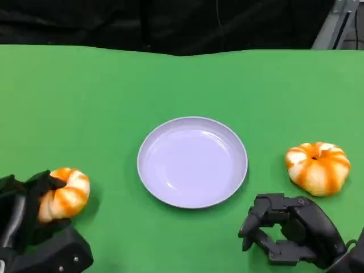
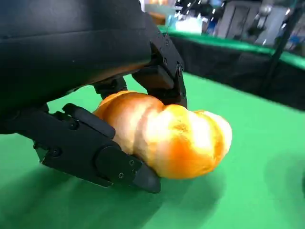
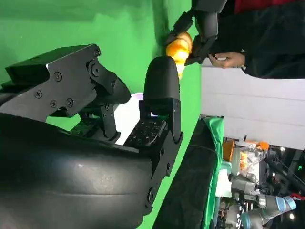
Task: Grasp the bread from the table and place it into the plate.
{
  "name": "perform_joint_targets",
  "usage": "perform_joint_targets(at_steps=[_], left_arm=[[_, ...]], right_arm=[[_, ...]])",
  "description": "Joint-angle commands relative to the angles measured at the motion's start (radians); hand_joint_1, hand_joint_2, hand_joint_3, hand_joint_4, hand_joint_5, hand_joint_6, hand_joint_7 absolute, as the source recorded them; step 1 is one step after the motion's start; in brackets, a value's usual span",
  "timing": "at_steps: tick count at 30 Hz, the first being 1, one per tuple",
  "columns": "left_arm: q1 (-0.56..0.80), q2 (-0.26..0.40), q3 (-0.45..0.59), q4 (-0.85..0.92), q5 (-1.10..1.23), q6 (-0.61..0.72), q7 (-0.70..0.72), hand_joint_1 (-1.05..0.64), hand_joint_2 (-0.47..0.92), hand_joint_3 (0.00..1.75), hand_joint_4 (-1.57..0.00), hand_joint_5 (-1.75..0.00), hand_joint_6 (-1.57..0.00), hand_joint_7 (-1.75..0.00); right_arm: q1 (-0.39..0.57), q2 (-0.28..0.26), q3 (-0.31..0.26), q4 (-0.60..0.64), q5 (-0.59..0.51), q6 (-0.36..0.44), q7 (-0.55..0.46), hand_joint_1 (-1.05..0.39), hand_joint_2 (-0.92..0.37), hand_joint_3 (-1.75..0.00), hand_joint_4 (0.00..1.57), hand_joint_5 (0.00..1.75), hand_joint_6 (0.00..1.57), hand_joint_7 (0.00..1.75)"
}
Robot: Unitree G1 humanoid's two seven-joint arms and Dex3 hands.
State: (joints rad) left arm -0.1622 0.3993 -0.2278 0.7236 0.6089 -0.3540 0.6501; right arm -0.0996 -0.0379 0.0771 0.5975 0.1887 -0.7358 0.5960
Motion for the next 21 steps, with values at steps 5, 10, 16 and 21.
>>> perform_joint_targets(at_steps=[5, 10, 16, 21], left_arm=[[0.038, 0.02, 0.011, -0.07, 0.02, -0.039, 0.071, -0.03, 0.86, 0.0, -0.52, -1.45, -0.69, -1.04], [0.062, 0.022, 0.011, -0.137, 0.041, -0.079, 0.088, -0.04, 0.85, 0.0, -0.57, -1.36, -0.72, -0.97], [0.096, -0.001, 0.013, -0.269, 0.042, -0.092, 0.055, -0.02, 0.83, 0.0, -0.62, -1.29, -0.78, -0.88], [0.098, -0.023, -0.004, -0.335, 0.068, -0.093, 0.048, 0.0, 0.83, 0.0, -0.61, -1.32, -0.78, -0.87]], right_arm=[[0.003, -0.008, -0.01, -0.013, 0.008, 0.009, -0.002, 0.09, -0.68, -0.92, 0.86, 1.36, 0.9, 1.0], [0.004, -0.007, -0.011, -0.012, 0.012, 0.005, 0.004, 0.1, -0.68, -0.94, 0.85, 1.37, 0.89, 1.0], [0.005, -0.012, -0.013, -0.018, 0.017, 0.018, 0.007, 0.1, -0.67, -0.96, 0.85, 1.38, 0.89, 1.02], [0.002, -0.019, -0.017, -0.016, 0.012, 0.018, 0.009, 0.11, -0.66, -0.98, 0.84, 1.39, 0.88, 1.02]])
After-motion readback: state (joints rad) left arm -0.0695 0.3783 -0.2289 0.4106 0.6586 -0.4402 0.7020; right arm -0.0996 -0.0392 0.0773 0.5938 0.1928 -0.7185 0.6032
